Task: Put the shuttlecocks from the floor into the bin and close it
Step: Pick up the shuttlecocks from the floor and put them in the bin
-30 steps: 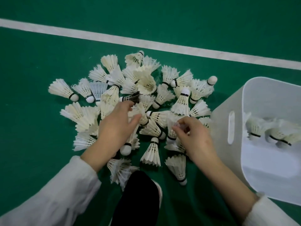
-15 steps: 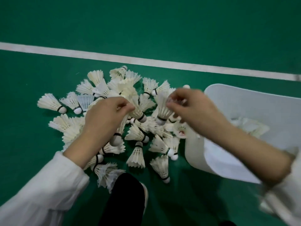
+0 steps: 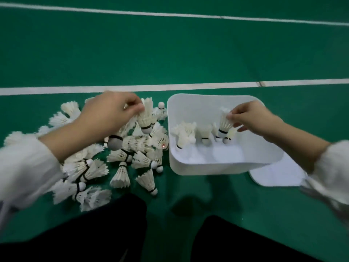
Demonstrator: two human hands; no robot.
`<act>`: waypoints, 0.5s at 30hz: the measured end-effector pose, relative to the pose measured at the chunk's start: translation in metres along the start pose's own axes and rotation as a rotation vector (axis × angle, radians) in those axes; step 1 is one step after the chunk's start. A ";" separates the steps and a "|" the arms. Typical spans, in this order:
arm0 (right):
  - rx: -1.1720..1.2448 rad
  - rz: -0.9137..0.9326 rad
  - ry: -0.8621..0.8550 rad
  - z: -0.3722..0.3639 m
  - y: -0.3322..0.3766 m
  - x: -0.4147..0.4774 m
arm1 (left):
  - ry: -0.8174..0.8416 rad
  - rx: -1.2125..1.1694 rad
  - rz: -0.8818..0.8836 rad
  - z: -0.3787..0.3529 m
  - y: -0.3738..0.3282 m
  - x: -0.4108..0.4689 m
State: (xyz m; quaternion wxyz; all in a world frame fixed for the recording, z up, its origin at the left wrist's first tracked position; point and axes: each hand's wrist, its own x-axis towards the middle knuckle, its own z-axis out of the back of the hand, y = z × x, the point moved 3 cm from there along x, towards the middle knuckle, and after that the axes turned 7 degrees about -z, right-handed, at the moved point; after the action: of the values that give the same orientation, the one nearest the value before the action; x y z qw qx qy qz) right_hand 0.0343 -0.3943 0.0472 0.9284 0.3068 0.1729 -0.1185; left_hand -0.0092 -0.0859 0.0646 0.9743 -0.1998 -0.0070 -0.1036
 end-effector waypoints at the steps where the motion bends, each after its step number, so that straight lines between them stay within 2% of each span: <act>1: -0.013 -0.032 0.034 -0.007 -0.008 0.001 | 0.007 0.015 -0.019 0.004 -0.002 -0.002; 8: -0.151 -0.146 0.165 -0.064 -0.029 0.024 | 0.060 0.136 -0.039 0.006 -0.004 -0.003; 15: -0.235 -0.134 0.147 -0.111 -0.038 0.061 | 0.067 0.048 -0.063 -0.045 0.011 0.019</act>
State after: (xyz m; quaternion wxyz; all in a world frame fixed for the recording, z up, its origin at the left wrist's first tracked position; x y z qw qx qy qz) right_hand 0.0499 -0.3637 -0.0805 0.9328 0.1919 0.2730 -0.1362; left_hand 0.0109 -0.0974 0.0200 0.9748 -0.1725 0.0168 -0.1406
